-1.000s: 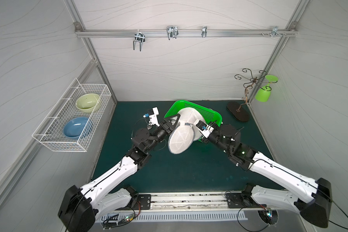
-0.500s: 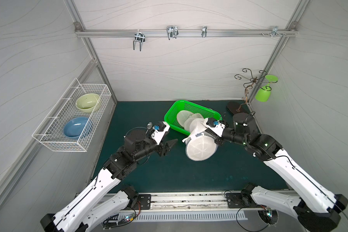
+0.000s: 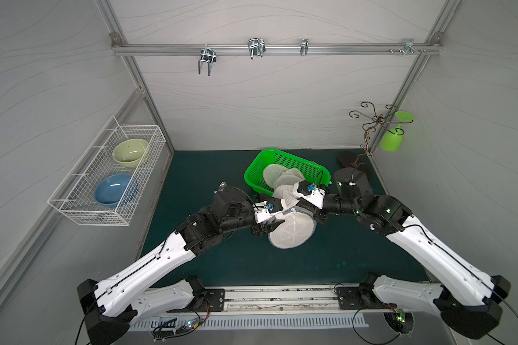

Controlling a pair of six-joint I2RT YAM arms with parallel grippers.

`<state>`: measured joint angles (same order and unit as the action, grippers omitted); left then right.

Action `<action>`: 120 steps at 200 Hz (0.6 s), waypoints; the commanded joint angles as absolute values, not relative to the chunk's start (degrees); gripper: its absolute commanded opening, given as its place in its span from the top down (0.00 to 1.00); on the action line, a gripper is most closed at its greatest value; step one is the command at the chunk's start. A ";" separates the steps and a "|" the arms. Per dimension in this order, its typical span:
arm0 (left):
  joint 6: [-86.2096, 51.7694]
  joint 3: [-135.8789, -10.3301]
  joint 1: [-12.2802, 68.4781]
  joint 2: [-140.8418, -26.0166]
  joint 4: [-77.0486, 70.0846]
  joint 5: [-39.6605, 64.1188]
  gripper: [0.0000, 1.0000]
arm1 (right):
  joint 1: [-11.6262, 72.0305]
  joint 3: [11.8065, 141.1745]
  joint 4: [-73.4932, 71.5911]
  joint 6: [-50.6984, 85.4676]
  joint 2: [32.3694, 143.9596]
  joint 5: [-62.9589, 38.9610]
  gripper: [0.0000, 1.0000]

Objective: Turn the laundry bag inside out
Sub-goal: Zip the zipper on the laundry bag.

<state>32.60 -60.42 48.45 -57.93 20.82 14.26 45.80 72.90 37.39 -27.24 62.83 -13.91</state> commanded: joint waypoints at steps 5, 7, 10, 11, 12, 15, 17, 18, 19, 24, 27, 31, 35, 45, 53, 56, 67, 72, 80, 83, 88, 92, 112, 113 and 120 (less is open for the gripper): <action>34.28 -63.83 49.04 -58.09 20.83 13.00 0.30 | 46.28 74.45 36.07 -22.36 61.09 -12.41 1.00; 34.23 -63.81 49.04 -58.10 20.81 13.01 0.30 | 46.31 74.44 36.00 -22.05 61.09 -12.24 1.00; 34.23 -63.77 49.12 -58.10 20.75 13.01 0.30 | 46.27 74.52 36.02 -21.70 61.01 -12.17 1.00; 34.21 -63.74 49.13 -58.10 20.75 13.01 0.30 | 46.25 74.53 35.98 -21.61 61.00 -12.15 1.00; 34.24 -63.73 49.13 -58.10 20.70 13.01 0.30 | 46.24 74.57 36.01 -21.44 61.00 -12.09 1.00; 34.20 -63.68 49.20 -58.17 20.62 12.95 0.30 | 46.29 74.68 36.10 -21.06 61.00 -12.12 1.00; 34.19 -63.62 49.21 -58.18 20.67 12.88 0.30 | 46.24 74.68 36.05 -20.87 60.93 -12.15 1.00; 34.19 -63.63 49.22 -58.18 20.62 12.86 0.30 | 46.28 74.69 36.04 -20.76 60.88 -12.23 1.00; 34.19 -63.63 49.22 -58.23 20.64 12.80 0.30 | 46.30 74.74 36.04 -20.71 60.89 -12.22 1.00; 34.11 -63.59 49.30 -58.34 20.57 12.60 0.31 | 46.24 74.76 36.04 -20.28 60.83 -12.43 1.00; 34.03 -63.62 49.32 -58.42 20.56 12.45 0.31 | 46.29 74.76 35.98 -20.11 60.74 -12.64 1.00; 34.01 -63.64 49.31 -58.50 20.57 12.25 0.31 | 46.25 74.75 35.96 -19.92 60.67 -12.82 1.00; 34.01 -63.76 49.31 -58.65 20.52 12.02 0.32 | 46.24 74.67 35.80 -19.75 60.58 -12.96 1.00; 34.01 -63.87 49.31 -58.87 20.45 11.57 0.33 | 46.28 74.52 35.36 -19.59 60.32 -13.72 1.00; 34.01 -63.88 49.33 -59.01 20.25 11.11 0.35 | 46.31 74.05 34.65 -19.52 60.05 -14.53 1.00; 33.94 -63.84 49.31 -59.06 20.20 11.00 0.35 | 46.26 73.91 34.47 -19.59 59.89 -14.73 1.00; 33.91 -63.79 49.33 -59.19 19.89 10.46 0.39 | 46.36 73.43 33.71 -19.65 59.70 -15.85 1.00; 33.88 -63.81 49.37 -59.19 19.83 10.31 0.41 | 46.33 73.25 33.57 -19.69 59.68 -16.31 1.00; 33.85 -63.75 49.31 -59.17 19.72 10.22 0.47 | 46.38 73.05 33.26 -19.60 59.68 -16.77 1.00; 33.82 -63.72 49.35 -59.15 19.59 10.20 0.49 | 46.38 72.87 33.23 -19.68 59.66 -16.97 1.00; 33.79 -63.64 49.31 -59.10 19.34 10.20 0.53 | 46.37 72.69 33.01 -19.55 59.68 -17.13 1.00; 33.75 -63.55 49.31 -59.06 19.16 10.13 0.56 | 46.38 72.55 32.85 -19.50 59.72 -17.28 1.00; 33.68 -63.33 49.31 -58.89 18.68 10.11 0.71 | 46.32 72.07 31.93 -18.91 59.68 -17.96 1.00; 33.67 -63.35 49.31 -58.89 18.66 10.15 0.72 | 46.32 72.07 31.87 -18.86 59.68 -17.99 1.00; 33.66 -63.37 49.31 -58.86 18.66 10.26 0.77 | 46.32 71.95 31.58 -18.66 59.76 -18.00 1.00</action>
